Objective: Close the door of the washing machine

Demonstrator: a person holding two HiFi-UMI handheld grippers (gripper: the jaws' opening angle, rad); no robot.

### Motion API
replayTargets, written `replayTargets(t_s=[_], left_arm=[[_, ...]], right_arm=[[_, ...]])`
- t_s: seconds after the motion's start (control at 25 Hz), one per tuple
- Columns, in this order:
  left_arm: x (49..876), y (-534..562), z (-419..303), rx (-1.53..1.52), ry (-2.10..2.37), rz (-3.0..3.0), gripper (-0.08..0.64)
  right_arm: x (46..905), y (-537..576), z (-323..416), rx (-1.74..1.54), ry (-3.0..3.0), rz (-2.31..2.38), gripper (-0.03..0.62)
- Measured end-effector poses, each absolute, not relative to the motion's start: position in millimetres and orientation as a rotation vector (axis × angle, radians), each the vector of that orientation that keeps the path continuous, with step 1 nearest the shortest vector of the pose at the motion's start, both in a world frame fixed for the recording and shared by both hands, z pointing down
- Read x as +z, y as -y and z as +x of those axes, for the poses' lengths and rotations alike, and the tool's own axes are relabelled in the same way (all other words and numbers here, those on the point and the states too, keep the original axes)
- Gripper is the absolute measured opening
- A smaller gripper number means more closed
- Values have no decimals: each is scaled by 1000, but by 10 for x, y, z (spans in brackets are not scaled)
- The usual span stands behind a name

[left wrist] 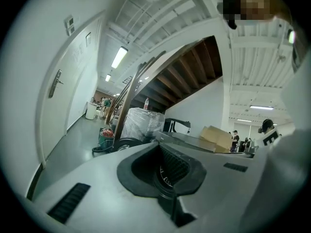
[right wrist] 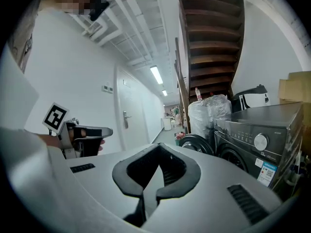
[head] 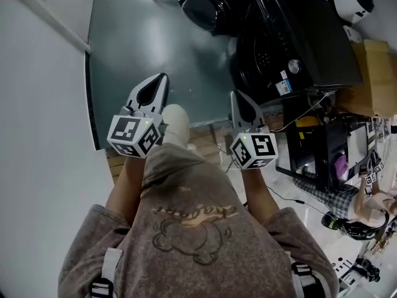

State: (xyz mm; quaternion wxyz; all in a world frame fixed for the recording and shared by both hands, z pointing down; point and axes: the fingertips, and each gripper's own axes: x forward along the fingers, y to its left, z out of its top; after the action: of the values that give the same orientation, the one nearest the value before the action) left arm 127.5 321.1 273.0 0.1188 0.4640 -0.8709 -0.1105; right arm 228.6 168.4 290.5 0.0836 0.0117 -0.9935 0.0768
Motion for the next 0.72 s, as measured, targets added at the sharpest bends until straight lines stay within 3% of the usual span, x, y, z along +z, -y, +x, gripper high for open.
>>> replayTargets(t_s=[0.36,0.72], left_arm=[[2830,-3001,903,-314,2529,1356,2],[2954,-2518,-180,-312,2492,1362,2]], right_arm=[[3015,-1472,1958,258,2962,48,-8],[3136,-1071,933,267,2945,45,-8]])
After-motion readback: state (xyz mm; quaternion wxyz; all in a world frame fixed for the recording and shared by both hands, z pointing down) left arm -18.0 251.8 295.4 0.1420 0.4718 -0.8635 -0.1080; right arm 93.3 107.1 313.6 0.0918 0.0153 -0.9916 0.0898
